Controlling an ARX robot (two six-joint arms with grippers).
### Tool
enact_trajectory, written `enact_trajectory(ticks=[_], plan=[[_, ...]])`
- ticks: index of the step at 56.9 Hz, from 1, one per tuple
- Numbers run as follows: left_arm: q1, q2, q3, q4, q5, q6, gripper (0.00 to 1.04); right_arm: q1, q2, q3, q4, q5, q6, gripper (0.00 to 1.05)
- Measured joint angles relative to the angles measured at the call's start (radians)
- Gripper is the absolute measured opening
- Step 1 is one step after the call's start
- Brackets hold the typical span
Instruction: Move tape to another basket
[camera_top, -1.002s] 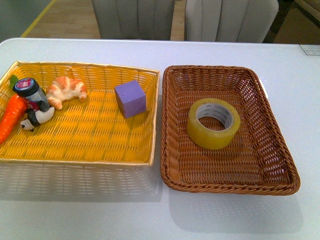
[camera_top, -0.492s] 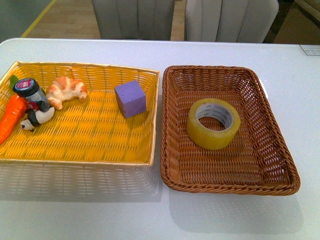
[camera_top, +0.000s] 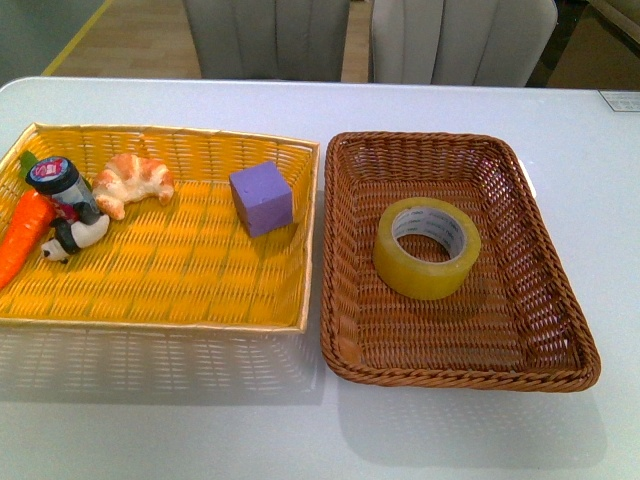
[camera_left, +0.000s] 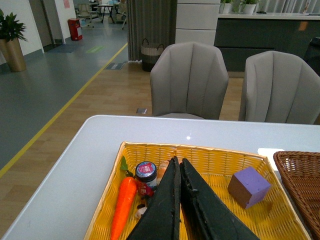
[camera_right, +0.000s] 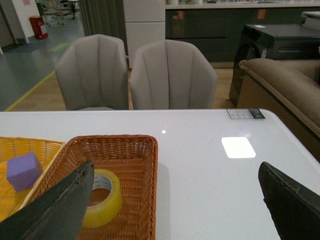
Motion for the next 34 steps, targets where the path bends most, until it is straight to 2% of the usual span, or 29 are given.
enact_trajectory(ticks=[34], plan=[[0.000, -0.226, 0.000, -0.222, 0.000, 0.000, 0.02, 0.000, 0.000, 0.000, 0.000, 0.000, 0.000, 0.96]])
